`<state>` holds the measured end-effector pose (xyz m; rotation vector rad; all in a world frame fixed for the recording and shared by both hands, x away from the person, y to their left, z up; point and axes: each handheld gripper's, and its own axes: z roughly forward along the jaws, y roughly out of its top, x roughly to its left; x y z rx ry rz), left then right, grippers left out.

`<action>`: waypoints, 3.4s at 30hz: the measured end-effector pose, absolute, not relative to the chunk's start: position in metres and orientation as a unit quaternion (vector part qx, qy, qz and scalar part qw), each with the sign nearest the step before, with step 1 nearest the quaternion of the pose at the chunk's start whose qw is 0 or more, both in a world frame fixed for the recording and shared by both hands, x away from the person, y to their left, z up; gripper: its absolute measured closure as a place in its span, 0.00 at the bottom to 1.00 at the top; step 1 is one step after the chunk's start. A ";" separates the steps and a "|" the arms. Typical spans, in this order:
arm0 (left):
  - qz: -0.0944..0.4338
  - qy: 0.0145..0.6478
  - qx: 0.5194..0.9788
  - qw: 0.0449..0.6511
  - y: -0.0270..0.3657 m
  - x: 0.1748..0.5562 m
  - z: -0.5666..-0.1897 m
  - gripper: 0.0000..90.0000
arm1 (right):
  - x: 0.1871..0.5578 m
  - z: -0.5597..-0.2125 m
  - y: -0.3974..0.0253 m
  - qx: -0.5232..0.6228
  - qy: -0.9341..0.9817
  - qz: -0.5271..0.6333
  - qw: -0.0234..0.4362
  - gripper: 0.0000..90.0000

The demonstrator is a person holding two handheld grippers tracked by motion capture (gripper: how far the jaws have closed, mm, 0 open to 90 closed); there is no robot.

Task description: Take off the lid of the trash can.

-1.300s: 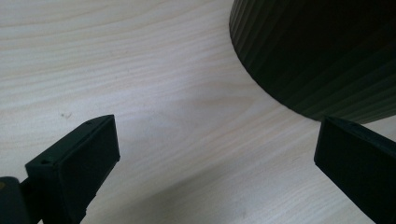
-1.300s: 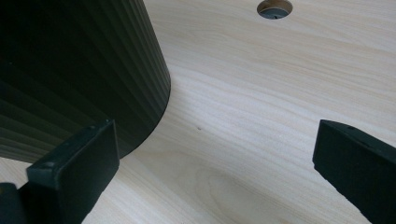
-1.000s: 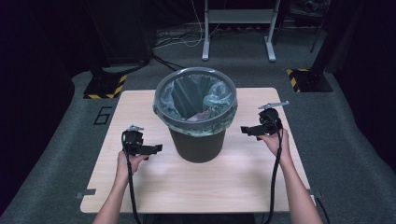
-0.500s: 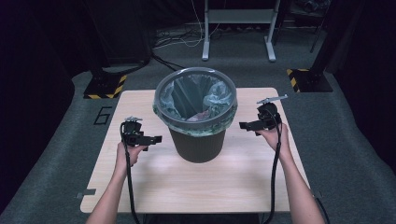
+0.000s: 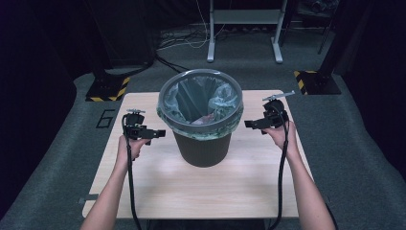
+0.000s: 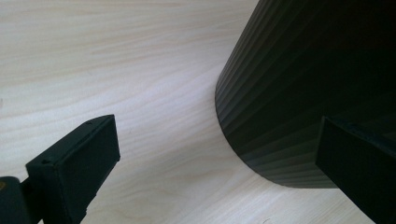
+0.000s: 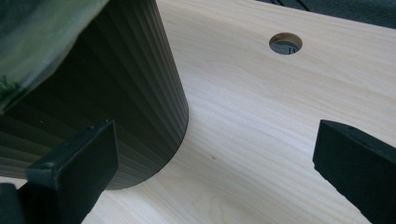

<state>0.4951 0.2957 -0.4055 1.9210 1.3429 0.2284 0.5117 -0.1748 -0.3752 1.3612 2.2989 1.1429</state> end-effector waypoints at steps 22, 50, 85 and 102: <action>0.128 0.536 0.733 0.398 0.308 0.507 -0.347 0.00 | 0.513 -0.327 -0.172 0.452 0.779 0.403 0.164 0.00; 0.144 0.515 0.726 0.433 0.300 0.523 -0.266 0.06 | 0.517 -0.252 -0.146 0.432 0.770 0.437 0.173 0.19; 0.129 0.473 0.784 0.380 0.241 0.540 -0.273 0.70 | 0.531 -0.268 -0.097 0.457 0.796 0.359 0.165 0.65; 0.136 0.474 0.787 0.371 0.239 0.539 -0.271 0.72 | 0.527 -0.265 -0.087 0.454 0.799 0.333 0.211 0.72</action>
